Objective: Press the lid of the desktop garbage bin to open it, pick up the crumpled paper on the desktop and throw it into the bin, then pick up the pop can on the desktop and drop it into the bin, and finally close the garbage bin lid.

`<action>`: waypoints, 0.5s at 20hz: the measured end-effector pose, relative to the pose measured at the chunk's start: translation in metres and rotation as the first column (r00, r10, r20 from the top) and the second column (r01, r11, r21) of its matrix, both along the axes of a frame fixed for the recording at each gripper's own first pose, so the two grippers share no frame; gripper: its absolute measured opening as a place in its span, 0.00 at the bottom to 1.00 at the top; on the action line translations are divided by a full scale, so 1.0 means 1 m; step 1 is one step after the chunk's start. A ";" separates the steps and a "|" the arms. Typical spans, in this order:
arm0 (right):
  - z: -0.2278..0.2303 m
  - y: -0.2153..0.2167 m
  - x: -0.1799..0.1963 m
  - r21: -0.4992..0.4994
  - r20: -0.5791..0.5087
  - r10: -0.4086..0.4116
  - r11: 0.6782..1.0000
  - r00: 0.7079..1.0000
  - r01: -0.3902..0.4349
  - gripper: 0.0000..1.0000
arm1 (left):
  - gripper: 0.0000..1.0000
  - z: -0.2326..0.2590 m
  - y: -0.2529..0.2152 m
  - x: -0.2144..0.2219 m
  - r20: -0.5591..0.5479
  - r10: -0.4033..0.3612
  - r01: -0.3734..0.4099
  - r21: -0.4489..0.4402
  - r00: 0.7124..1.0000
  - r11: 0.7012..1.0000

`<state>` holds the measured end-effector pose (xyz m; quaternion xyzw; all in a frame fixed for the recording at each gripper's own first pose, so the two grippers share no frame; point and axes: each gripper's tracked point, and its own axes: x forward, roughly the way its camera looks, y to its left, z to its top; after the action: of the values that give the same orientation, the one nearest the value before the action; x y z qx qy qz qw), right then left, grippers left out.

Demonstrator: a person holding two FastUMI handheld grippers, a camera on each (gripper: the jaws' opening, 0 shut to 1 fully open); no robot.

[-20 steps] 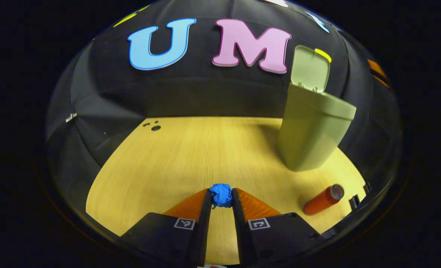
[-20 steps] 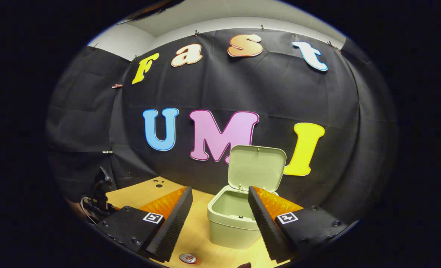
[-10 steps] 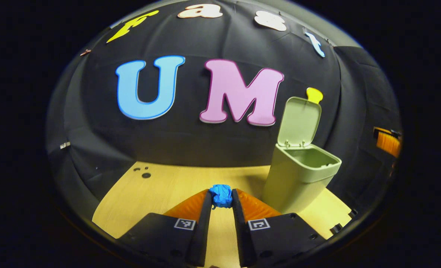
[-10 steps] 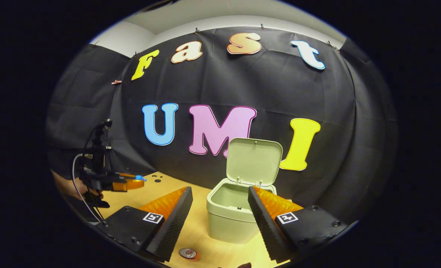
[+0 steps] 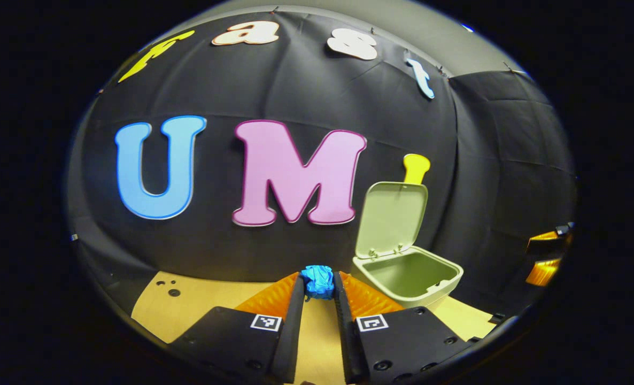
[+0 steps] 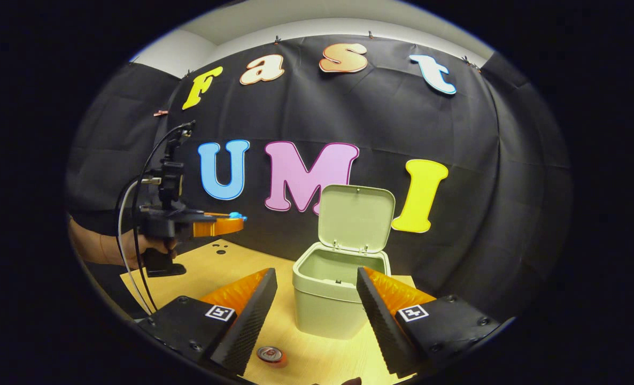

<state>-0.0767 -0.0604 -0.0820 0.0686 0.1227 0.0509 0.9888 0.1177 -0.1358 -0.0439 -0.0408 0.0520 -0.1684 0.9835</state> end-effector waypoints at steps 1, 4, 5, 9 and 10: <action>-0.001 -0.001 -0.002 0.002 -0.003 -0.008 1.000 1.000 0.008 0.95 | 0.37 0.002 -0.012 0.004 0.005 -0.024 0.024 -0.001 1.000 1.000; -0.005 -0.006 -0.008 0.002 -0.015 -0.033 0.999 0.999 0.033 0.94 | 0.37 0.005 -0.046 0.014 0.013 -0.087 0.087 0.011 0.996 0.996; -0.006 -0.008 -0.009 0.000 -0.018 -0.041 0.999 0.999 0.041 0.94 | 0.37 0.004 -0.056 0.018 0.013 -0.106 0.106 0.018 0.994 0.994; -0.008 -0.018 -0.016 -0.002 -0.025 -0.082 0.997 0.996 0.082 0.95 | 0.37 0.000 -0.093 0.027 0.004 -0.172 0.172 0.043 0.985 0.984; -0.008 -0.020 -0.017 0.000 -0.024 -0.087 0.996 0.996 0.087 0.95 | 0.37 -0.001 -0.101 0.029 0.004 -0.186 0.186 0.050 0.982 0.981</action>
<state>-0.0938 -0.0806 -0.0897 0.0750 0.1315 0.0069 0.9885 0.1469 -0.2373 -0.0450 -0.0110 0.0553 -0.2585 0.9644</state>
